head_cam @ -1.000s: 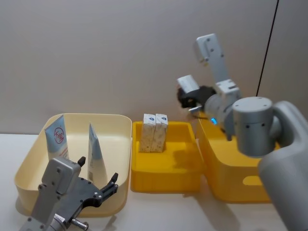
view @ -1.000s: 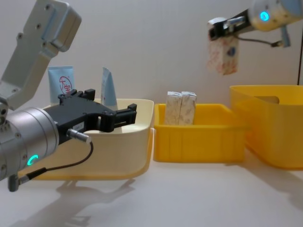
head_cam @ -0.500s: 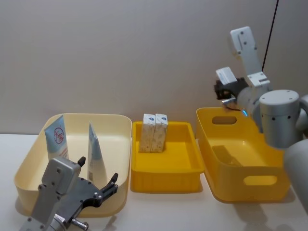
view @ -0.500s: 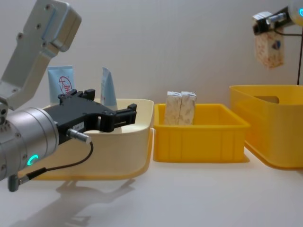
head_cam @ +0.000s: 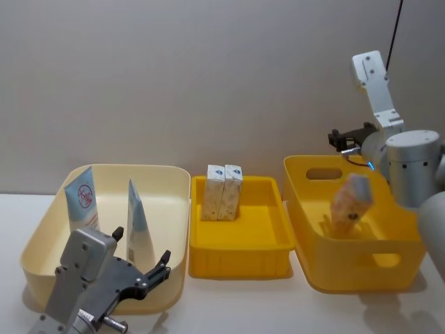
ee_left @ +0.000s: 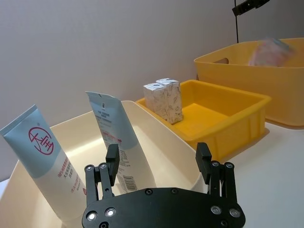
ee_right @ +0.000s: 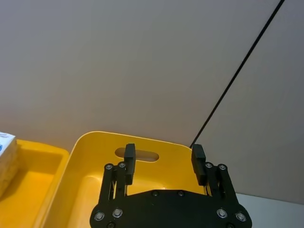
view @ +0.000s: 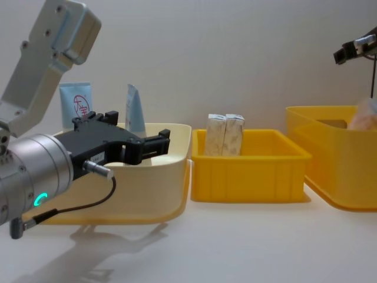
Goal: Bimanual collaborative sorting of washing and personal care products
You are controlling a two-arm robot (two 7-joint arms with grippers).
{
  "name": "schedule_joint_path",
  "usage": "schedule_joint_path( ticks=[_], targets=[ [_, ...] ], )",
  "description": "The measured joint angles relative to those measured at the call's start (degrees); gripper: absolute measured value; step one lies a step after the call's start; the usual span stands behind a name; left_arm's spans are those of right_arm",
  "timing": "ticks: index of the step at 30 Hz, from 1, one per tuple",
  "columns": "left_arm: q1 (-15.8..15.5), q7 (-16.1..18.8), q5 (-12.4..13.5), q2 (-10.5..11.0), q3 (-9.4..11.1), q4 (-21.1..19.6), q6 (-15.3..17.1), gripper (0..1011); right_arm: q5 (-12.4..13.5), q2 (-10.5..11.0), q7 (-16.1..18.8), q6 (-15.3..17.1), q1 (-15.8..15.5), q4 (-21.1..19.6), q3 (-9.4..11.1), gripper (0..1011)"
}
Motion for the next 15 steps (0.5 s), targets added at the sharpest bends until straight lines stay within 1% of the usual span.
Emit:
schedule_joint_path(
  ticks=[1, 2, 3, 5, 8, 9, 12, 15],
  targets=[
    [0.0, 0.0, 0.0, 0.0, 0.0, 0.0, 0.0, 1003, -0.08, 0.0, -0.08, -0.08, 0.28, 0.6, 0.09, 701],
    [0.0, 0.0, 0.0, 0.0, 0.0, 0.0, 0.0, 1003, -0.14, 0.01, -0.19, -0.15, 0.51, 1.22, 0.19, 759],
    [0.0, 0.0, 0.0, 0.0, 0.0, 0.0, 0.0, 1003, -0.14, 0.01, -0.19, -0.15, 0.51, 1.22, 0.19, 772],
    [0.0, 0.0, 0.0, 0.0, 0.0, 0.0, 0.0, 1003, -0.21, 0.02, -0.27, -0.21, 0.81, 1.98, 0.29, 853],
    [0.0, 0.0, 0.0, 0.0, 0.0, 0.0, 0.0, 1003, -0.31, 0.02, -0.36, -0.27, 1.14, 2.7, 0.42, 919],
    [0.0, 0.0, 0.0, 0.0, 0.0, 0.0, 0.0, 1003, -0.34, 0.03, -0.39, -0.31, 1.29, 3.05, 0.46, 964],
    [0.0, 0.0, 0.0, 0.01, 0.0, 0.0, 0.0, 1003, -0.37, 0.02, -0.45, -0.38, 1.47, 3.51, 0.52, 1001],
    [0.0, 0.0, 0.0, 0.0, 0.0, 0.0, 0.0, 1003, -0.4, 0.02, -0.52, -0.43, 1.67, 3.97, 0.6, 1001]
  ],
)
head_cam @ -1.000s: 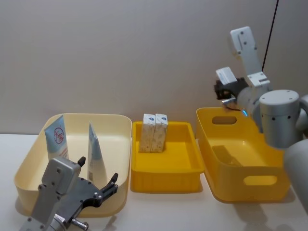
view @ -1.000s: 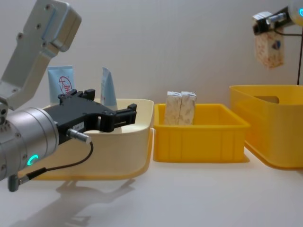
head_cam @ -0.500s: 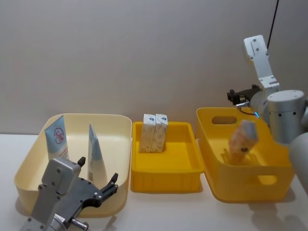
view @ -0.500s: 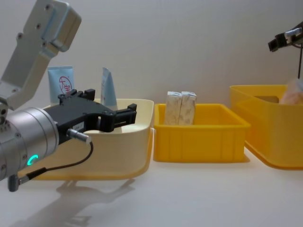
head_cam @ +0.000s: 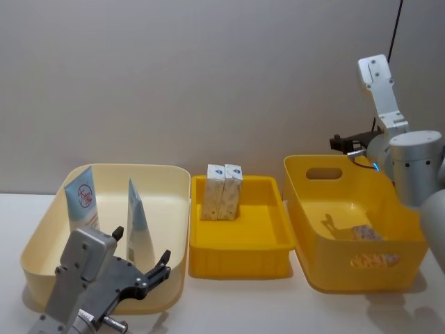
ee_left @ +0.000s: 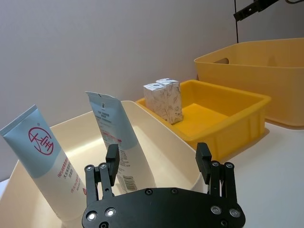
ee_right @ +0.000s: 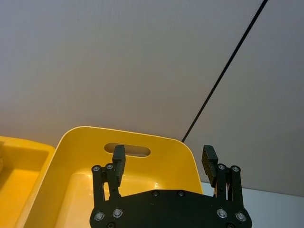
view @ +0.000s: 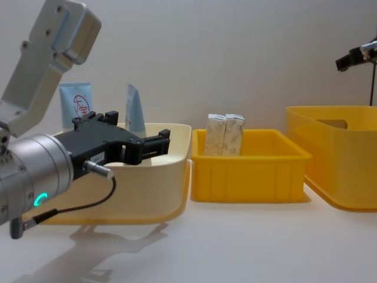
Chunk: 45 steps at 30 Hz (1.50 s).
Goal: Bimanual collaborative sorting of washing and personal care products
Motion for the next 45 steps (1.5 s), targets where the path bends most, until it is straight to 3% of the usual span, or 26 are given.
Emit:
schedule_joint_path(
  ticks=[11, 28, 45],
  targets=[
    [-0.45, -0.36, 0.0, -0.15, 0.0, 0.29, 0.0, 1003, -0.08, 0.0, -0.14, -0.11, 0.39, 0.89, 0.11, 1001],
    [-6.66, -3.74, 0.0, -2.06, -0.2, 5.99, 0.04, 1003, -0.14, 0.0, -0.21, -0.18, 0.58, 1.45, 0.21, 1001],
    [-10.89, -5.43, 0.19, -3.66, -1.21, 10.65, 0.17, 1003, -0.14, 0.0, -0.22, -0.17, 0.65, 1.58, 0.2, 1001]
  ],
)
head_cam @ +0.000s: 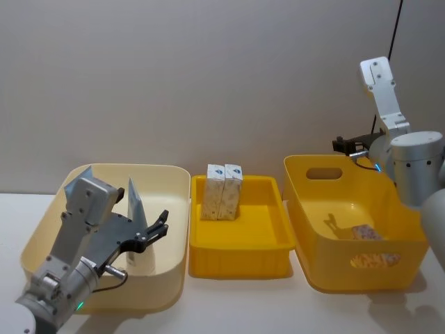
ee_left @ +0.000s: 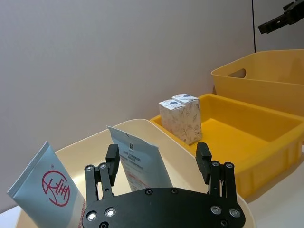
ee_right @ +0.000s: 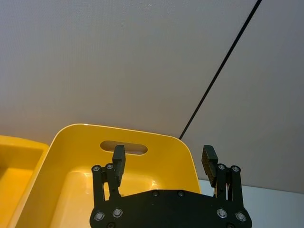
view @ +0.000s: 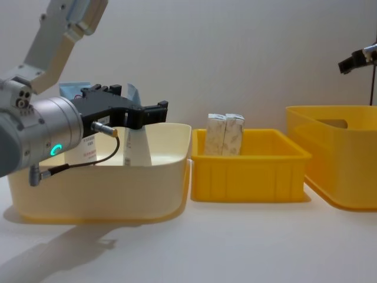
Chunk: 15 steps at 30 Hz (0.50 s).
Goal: Bimanual collaborative sorting of washing and personal care products
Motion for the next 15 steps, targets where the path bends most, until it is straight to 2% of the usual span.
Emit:
schedule_joint_path(
  ticks=[15],
  targets=[
    [-3.91, -2.83, 0.52, -0.98, 0.09, 5.57, 1.61, 1003, 0.01, 0.0, 0.01, 0.0, 0.0, 0.02, 0.0, 1001]
  ],
)
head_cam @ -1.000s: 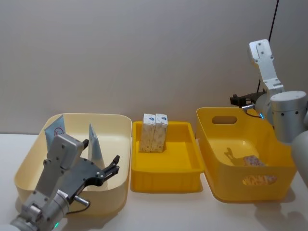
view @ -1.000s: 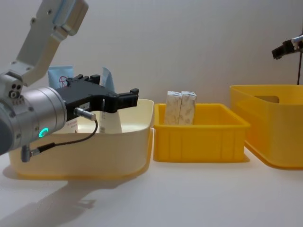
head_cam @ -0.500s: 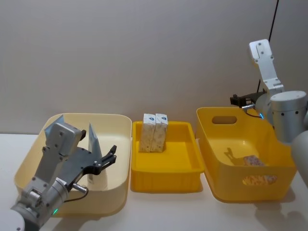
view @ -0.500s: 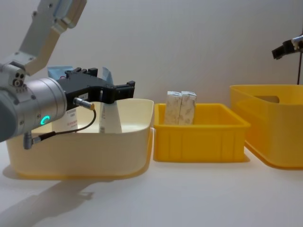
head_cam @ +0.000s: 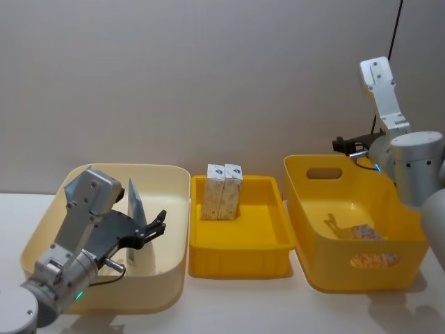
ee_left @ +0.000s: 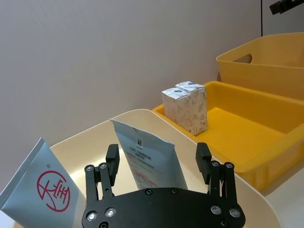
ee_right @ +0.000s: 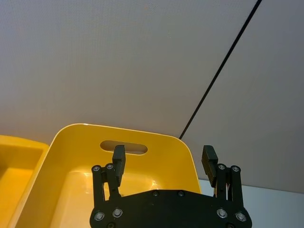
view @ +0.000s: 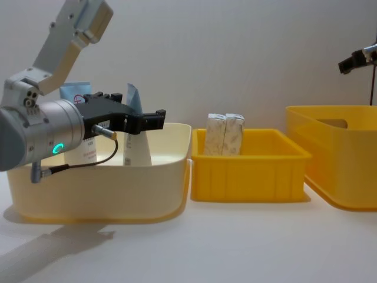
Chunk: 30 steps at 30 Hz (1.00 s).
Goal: Bimanual collaborative sorting of washing and personal care products
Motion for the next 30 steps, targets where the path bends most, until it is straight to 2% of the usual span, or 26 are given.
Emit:
schedule_joint_path(
  ticks=[11, 16, 19, 23, 27, 28, 30],
  targets=[
    [-2.9, -2.35, 0.02, -0.1, -0.27, 3.89, 0.95, 1003, 0.0, 0.0, 0.0, 0.0, 0.0, 0.0, 0.0, 1001],
    [-3.58, -2.88, 0.05, -0.11, -0.35, 4.79, 1.21, 951, 0.0, 0.0, 0.0, 0.0, 0.0, 0.0, -0.01, 1001],
    [-3.93, -3.16, 0.05, -0.11, -0.4, 5.25, 1.32, 884, 0.0, 0.0, 0.0, 0.0, 0.0, 0.0, 0.0, 1001],
    [-4.3, -3.44, 0.05, -0.11, -0.45, 5.72, 1.44, 737, 0.0, 0.0, 0.0, 0.0, 0.0, 0.0, 0.0, 1001],
    [-4.53, -3.63, 0.05, -0.11, -0.47, 6.01, 1.51, 646, 0.0, 0.0, 0.0, 0.0, 0.0, 0.0, 0.0, 1001],
    [-4.6, -3.68, 0.05, -0.11, -0.48, 6.11, 1.54, 590, 0.0, 0.0, 0.0, 0.0, 0.0, 0.0, 0.0, 1001],
    [-4.66, -3.72, 0.05, -0.11, -0.49, 6.18, 1.56, 539, 0.0, 0.0, 0.0, 0.0, 0.0, 0.0, 0.0, 1001]
  ],
)
